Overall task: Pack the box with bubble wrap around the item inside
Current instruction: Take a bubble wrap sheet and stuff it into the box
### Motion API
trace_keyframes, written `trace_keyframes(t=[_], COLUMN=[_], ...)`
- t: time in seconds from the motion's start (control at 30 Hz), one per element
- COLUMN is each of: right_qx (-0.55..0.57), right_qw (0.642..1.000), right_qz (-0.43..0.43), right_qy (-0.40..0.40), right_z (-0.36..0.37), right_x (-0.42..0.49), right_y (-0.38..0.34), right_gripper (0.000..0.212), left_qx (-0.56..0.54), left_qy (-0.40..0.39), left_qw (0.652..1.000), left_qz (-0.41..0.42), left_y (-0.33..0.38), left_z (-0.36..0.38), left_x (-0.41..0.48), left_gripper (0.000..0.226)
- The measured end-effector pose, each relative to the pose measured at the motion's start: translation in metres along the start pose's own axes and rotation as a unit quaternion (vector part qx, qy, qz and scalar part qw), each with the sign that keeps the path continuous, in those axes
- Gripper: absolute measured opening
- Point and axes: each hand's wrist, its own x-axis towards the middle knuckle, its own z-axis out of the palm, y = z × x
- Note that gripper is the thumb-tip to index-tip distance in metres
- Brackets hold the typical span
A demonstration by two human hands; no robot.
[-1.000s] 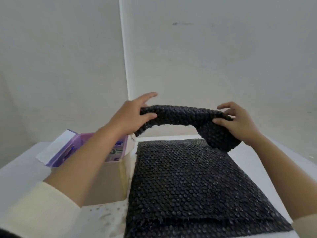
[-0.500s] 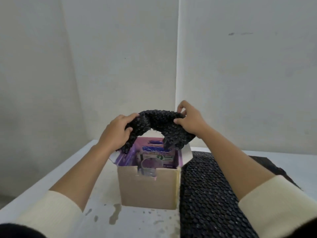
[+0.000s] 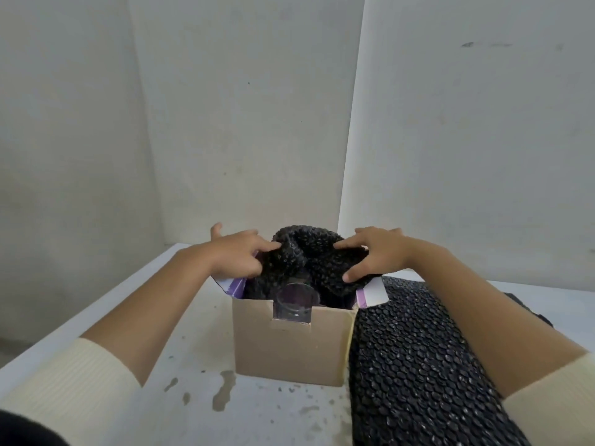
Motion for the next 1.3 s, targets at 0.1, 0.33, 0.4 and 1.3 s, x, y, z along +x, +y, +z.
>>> trace_keyframes(t=[0.1, 0.33, 0.4, 1.3], right_qx=[-0.039, -0.131, -0.150, -0.017], right_qw=[0.998, 0.988, 0.984, 0.995], right_qz=[-0.017, -0.013, -0.005, -0.088], right_qy=[-0.037, -0.084, -0.098, -0.040], right_z=[-0.006, 0.000, 0.004, 0.016], right_x=[0.003, 0.017, 0.018, 0.038], right_y=[-0.005, -0.026, -0.030, -0.063], right_gripper=[0.075, 0.085, 0.085, 0.052], left_qx=[0.101, 0.071, 0.057, -0.112], left_qy=[-0.014, -0.009, -0.005, 0.101], left_qw=[0.995, 0.997, 0.998, 0.987], left_qz=[0.010, -0.008, -0.008, 0.051], left_y=[-0.001, -0.002, -0.006, -0.015], left_z=[0.002, 0.004, 0.007, 0.030], left_x=[-0.003, 0.005, 0.009, 0.020], left_gripper=[0.072, 0.050, 0.043, 0.038])
